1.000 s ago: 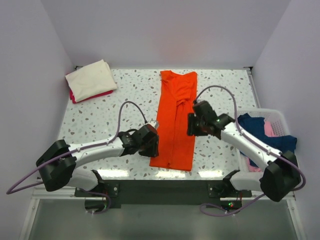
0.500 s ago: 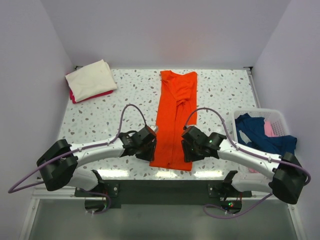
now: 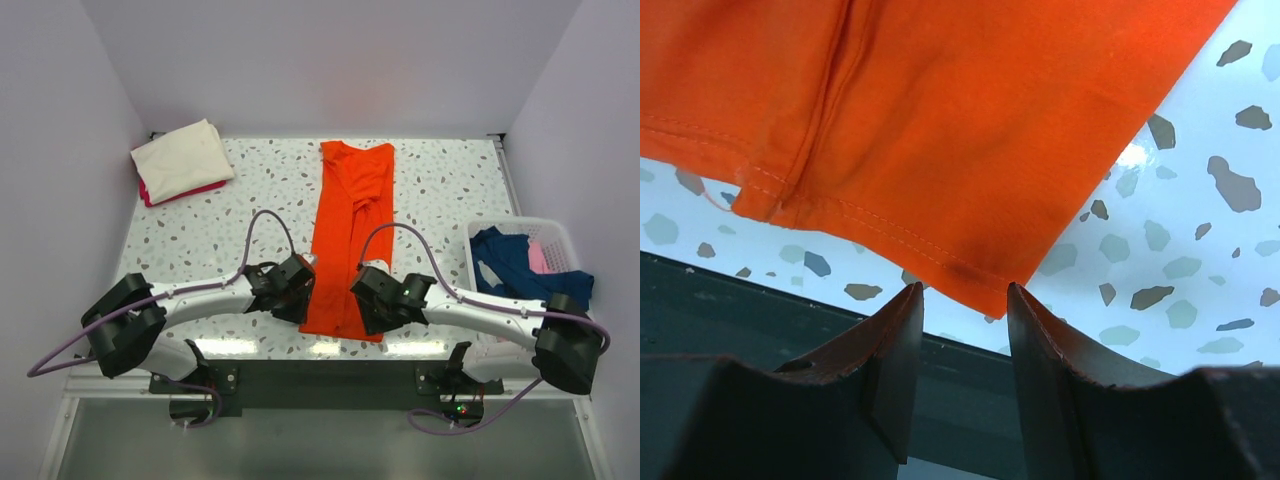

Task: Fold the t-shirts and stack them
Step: Fold the tshirt

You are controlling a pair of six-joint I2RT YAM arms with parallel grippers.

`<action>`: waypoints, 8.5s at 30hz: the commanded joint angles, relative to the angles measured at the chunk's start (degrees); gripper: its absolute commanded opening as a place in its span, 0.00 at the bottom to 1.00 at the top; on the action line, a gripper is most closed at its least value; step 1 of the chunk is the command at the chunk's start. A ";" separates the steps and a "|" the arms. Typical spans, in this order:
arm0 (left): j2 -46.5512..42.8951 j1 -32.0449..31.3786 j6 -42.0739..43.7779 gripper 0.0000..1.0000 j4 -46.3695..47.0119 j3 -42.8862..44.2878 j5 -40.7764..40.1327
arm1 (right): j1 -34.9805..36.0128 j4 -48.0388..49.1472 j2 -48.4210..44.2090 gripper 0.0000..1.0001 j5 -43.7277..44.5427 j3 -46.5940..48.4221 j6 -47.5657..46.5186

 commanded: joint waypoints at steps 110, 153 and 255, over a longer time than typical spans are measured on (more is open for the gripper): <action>-2.86 -3.97 -0.14 0.34 12.54 0.82 12.49 | -3.96 4.00 -14.90 0.46 -3.47 -13.65 12.48; -8.41 5.53 -3.30 0.39 10.42 -14.55 14.50 | -14.77 14.29 -16.14 0.41 -18.60 -23.50 15.20; 29.39 26.35 4.17 0.49 16.83 37.92 11.69 | -40.35 14.12 32.56 0.45 -0.40 35.92 -11.60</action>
